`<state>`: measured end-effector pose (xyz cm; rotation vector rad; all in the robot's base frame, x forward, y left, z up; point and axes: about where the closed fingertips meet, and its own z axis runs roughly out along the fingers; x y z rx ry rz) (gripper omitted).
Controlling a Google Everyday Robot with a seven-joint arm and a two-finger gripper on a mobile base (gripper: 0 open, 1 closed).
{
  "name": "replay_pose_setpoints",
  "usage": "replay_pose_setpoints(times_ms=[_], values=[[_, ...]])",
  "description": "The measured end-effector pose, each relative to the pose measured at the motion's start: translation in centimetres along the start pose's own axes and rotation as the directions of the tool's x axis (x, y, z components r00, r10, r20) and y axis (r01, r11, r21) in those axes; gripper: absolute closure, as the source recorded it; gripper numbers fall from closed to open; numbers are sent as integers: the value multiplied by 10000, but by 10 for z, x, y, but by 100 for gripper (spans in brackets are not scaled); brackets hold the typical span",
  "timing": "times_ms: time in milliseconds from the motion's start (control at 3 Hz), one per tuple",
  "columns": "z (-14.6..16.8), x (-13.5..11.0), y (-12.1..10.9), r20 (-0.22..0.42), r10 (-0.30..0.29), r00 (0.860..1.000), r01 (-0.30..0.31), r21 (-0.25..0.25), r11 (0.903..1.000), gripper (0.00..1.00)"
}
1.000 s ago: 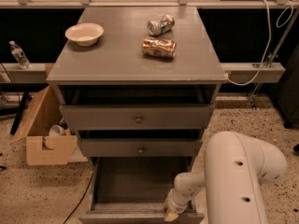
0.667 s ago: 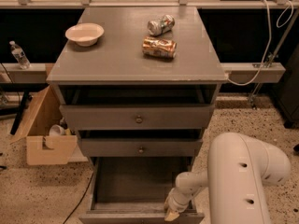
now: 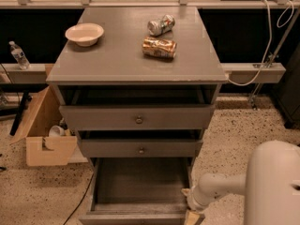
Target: Open bottom drawer
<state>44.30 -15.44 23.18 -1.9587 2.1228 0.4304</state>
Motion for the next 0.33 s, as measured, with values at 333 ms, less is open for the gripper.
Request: replay_pose_setpoints(times_ms=[333], values=[[-54,27,-6,103,462,9989,-469,814,9956,0]])
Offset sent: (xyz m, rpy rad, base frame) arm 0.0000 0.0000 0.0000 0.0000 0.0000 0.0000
